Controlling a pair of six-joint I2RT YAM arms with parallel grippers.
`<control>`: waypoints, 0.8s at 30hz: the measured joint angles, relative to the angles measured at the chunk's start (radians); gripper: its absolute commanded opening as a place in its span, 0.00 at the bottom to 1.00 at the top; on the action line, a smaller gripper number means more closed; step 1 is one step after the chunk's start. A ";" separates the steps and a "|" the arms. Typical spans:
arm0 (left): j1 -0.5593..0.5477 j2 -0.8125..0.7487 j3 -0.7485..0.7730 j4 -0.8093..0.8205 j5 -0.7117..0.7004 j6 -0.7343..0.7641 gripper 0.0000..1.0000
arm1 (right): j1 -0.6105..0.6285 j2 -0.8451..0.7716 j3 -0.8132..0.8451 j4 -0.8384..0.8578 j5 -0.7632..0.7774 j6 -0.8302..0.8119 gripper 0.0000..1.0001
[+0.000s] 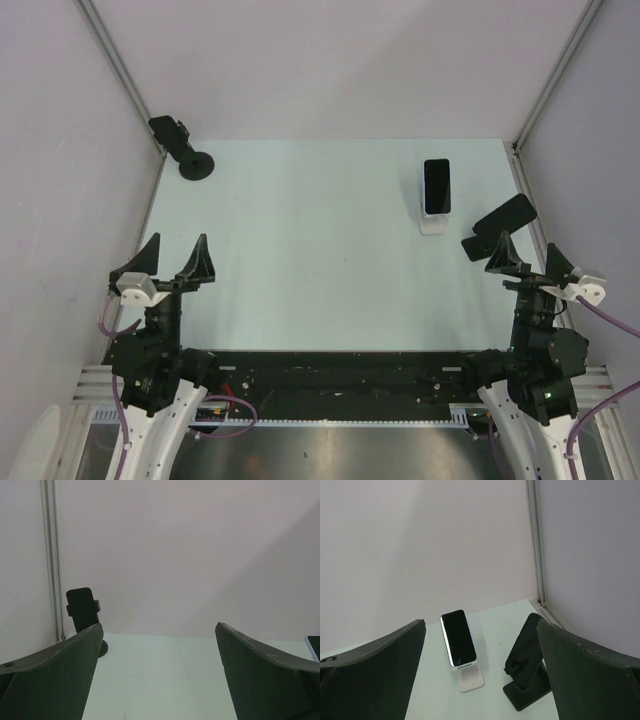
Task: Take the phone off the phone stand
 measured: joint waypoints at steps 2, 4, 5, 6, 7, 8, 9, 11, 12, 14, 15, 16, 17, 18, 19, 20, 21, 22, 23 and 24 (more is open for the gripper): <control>0.000 0.000 0.000 0.000 -0.008 0.000 1.00 | 0.000 0.000 0.003 -0.003 0.000 0.004 1.00; 0.000 0.000 0.000 -0.001 -0.015 0.000 1.00 | 0.000 0.000 0.003 -0.007 -0.001 0.012 1.00; 0.000 0.000 0.000 -0.002 -0.019 0.000 1.00 | 0.000 0.000 0.003 -0.011 -0.005 0.014 1.00; 0.000 0.000 0.000 -0.003 -0.026 0.000 1.00 | 0.000 0.000 0.004 -0.014 -0.013 0.018 1.00; 0.000 0.000 0.000 -0.005 -0.031 -0.002 1.00 | 0.000 0.000 0.005 -0.018 -0.031 0.019 1.00; 0.000 0.000 0.000 -0.008 -0.034 -0.005 1.00 | 0.000 0.000 0.005 -0.019 -0.046 0.020 1.00; 0.000 0.000 0.000 -0.011 -0.040 -0.009 1.00 | 0.000 0.000 0.008 -0.021 -0.074 0.020 1.00; 0.000 0.000 0.000 -0.016 -0.055 -0.019 1.00 | 0.000 0.000 0.011 -0.022 -0.121 0.021 1.00; 0.000 0.000 0.001 -0.021 -0.061 -0.026 1.00 | 0.000 0.000 0.013 -0.023 -0.145 0.021 1.00; 0.000 0.000 0.005 -0.039 -0.069 -0.044 1.00 | 0.000 0.002 0.021 -0.031 -0.182 0.028 1.00; 0.000 0.000 0.010 -0.053 -0.071 -0.053 1.00 | 0.001 0.008 0.031 -0.039 -0.200 0.030 1.00; 0.000 0.000 0.017 -0.069 -0.071 -0.064 1.00 | 0.001 0.019 0.046 -0.048 -0.219 0.034 1.00; 0.000 0.000 0.028 -0.094 -0.071 -0.073 1.00 | 0.002 0.035 0.064 -0.060 -0.237 0.039 1.00; 0.000 0.000 0.040 -0.117 -0.070 -0.081 1.00 | 0.003 0.060 0.087 -0.078 -0.253 0.045 1.00; 0.000 0.000 0.052 -0.138 -0.068 -0.094 1.00 | 0.005 0.085 0.109 -0.088 -0.264 0.050 1.00; 0.000 0.000 0.060 -0.152 -0.065 -0.103 1.00 | 0.006 0.123 0.139 -0.104 -0.275 0.058 1.00; 0.000 0.000 0.066 -0.168 -0.059 -0.115 1.00 | 0.008 0.165 0.168 -0.122 -0.286 0.069 1.00; 0.000 0.000 0.068 -0.180 -0.053 -0.126 1.00 | 0.011 0.207 0.195 -0.136 -0.296 0.075 1.00; 0.000 0.000 0.067 -0.197 -0.047 -0.137 1.00 | 0.012 0.243 0.214 -0.149 -0.300 0.084 1.00; 0.000 0.000 0.067 -0.216 -0.038 -0.148 1.00 | 0.013 0.286 0.233 -0.169 -0.300 0.101 1.00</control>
